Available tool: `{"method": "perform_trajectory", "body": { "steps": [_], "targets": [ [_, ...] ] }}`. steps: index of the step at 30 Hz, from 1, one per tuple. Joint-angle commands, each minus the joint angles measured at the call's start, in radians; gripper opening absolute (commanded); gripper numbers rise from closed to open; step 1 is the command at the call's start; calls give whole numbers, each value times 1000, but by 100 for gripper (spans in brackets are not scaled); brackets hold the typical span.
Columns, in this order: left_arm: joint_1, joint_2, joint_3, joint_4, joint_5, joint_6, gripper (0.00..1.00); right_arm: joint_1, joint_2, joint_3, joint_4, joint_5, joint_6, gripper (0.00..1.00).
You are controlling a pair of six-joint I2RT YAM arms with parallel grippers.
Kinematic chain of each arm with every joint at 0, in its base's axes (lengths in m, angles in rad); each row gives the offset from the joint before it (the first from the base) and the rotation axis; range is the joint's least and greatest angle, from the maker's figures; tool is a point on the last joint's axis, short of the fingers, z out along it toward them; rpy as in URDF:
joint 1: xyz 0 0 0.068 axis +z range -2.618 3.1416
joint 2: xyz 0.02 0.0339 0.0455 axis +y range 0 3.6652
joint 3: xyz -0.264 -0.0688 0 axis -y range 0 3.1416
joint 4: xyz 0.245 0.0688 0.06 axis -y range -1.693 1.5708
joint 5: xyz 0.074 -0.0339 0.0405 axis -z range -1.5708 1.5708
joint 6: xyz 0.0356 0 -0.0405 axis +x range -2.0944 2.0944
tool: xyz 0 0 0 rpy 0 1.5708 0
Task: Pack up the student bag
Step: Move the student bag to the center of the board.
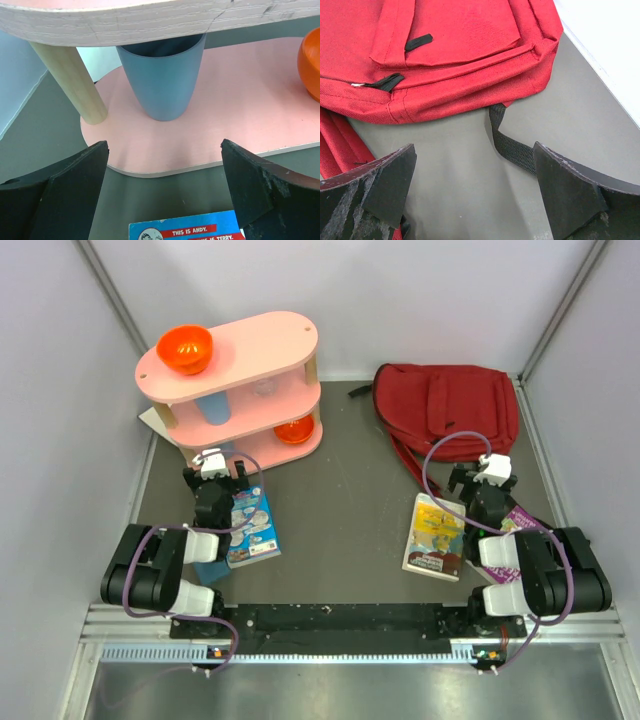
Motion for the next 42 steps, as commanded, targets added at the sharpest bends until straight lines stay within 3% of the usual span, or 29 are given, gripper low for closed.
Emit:
{"method": "perform_trajectory", "body": {
  "steps": [1,12,17,19,20,21,24,27,30,32,33,36,38,39,42],
  "targets": [
    [6,2,1,68,-8,-5,99,-4,-3,22,57,-6,2,99],
    [4,-3,-5,92,-13,-7,99,-4,-3,21,57,-5,2,99],
    [-14,-149,-51,80,-15,39,99,-4,-3,22,57,-6,2,99],
    [-19,-272,-1,-216,-86,-37,99,-4,-4,21,59,-6,1,99],
    [-19,-388,39,-368,-91,-150,99,-4,-6,18,56,-6,2,99],
    [-19,-435,126,-653,-83,-198,99,-4,-4,22,56,-5,2,99],
    [-19,-538,250,-968,-13,-304,99,-4,-12,19,50,22,7,99],
    [-17,-576,283,-997,-8,-303,99,-4,-43,8,67,23,19,99],
    [-17,-578,359,-1107,-98,-367,99,-4,-50,-10,73,21,16,99],
    [-17,-570,415,-1308,-196,-523,99,-4,-46,-10,79,20,12,99],
    [-17,-567,467,-1366,-200,-562,99,-4,-50,-10,73,20,15,99],
    [-16,-553,556,-1445,-90,-485,99,-2,-75,16,21,10,4,99],
    [-16,-555,590,-1486,-69,-494,99,9,-189,100,-282,79,18,99],
    [-16,-558,596,-1491,-56,-501,99,7,-304,141,-396,104,41,99],
    [-16,-590,617,-1489,2,-482,99,4,-405,280,-663,133,114,99]
  ]
}}
